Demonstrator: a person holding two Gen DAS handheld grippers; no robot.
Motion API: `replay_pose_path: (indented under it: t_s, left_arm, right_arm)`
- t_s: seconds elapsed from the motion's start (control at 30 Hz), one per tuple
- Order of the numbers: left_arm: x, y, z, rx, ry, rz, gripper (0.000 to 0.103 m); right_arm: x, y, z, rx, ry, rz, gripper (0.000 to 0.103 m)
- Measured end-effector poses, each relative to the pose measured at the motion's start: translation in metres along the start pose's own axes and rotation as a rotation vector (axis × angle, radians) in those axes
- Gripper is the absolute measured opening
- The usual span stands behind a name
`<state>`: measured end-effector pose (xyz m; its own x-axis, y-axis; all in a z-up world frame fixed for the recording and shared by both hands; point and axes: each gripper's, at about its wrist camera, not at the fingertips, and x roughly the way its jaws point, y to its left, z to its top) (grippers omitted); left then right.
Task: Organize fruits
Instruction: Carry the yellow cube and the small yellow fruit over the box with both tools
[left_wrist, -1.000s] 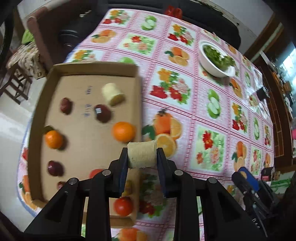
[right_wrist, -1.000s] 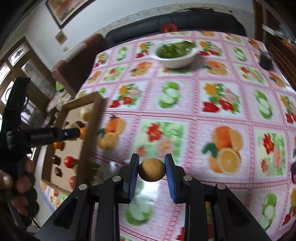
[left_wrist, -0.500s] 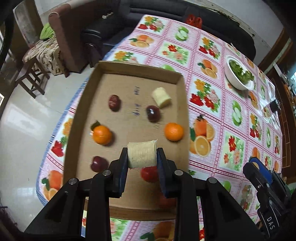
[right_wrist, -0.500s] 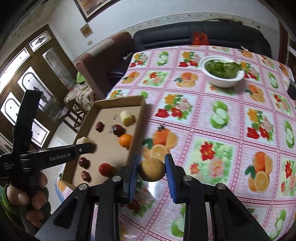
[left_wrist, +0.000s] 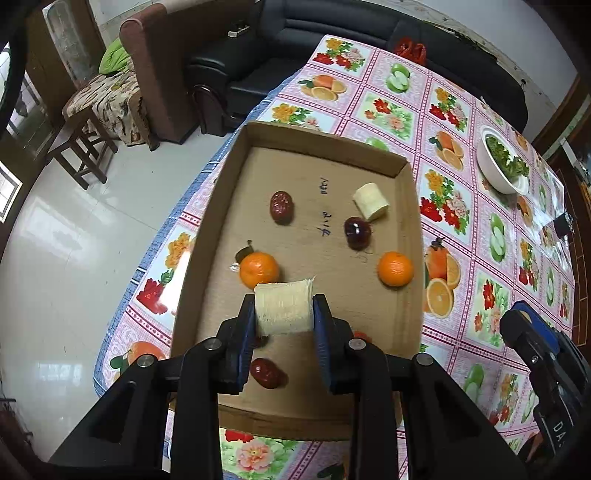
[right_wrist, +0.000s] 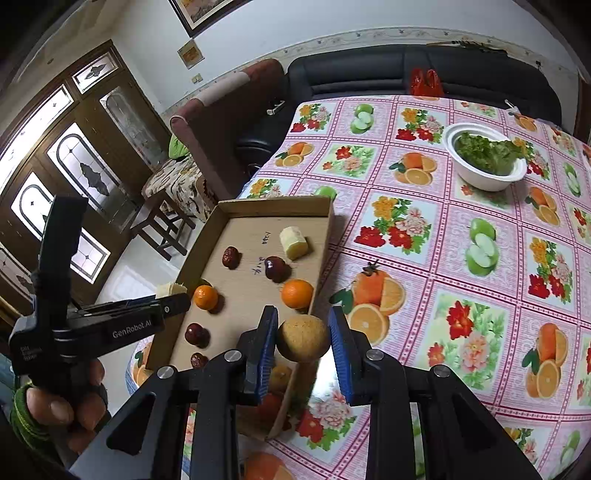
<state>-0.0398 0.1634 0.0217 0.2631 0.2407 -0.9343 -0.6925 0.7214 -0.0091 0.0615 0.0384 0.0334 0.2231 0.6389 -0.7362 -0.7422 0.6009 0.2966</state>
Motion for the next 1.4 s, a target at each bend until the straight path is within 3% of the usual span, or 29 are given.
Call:
replay_pose_path:
  t_s: [0.6, 1.1, 1.4]
  left_arm:
    - [0.005, 0.021, 0.003, -0.041, -0.010, 0.036, 0.027]
    - [0.030, 0.036, -0.002, -0.076, 0.060, 0.021, 0.027]
    - [0.043, 0.031, 0.025, -0.077, 0.057, -0.006, 0.027]
  right_arm:
    - [0.022, 0.023, 0.017, -0.036, 0.021, 0.029, 0.029]
    - [0.066, 0.037, 0.014, -0.067, 0.099, 0.052, 0.029]
    - [0.086, 0.042, 0.012, -0.083, 0.140, 0.055, 0.029]
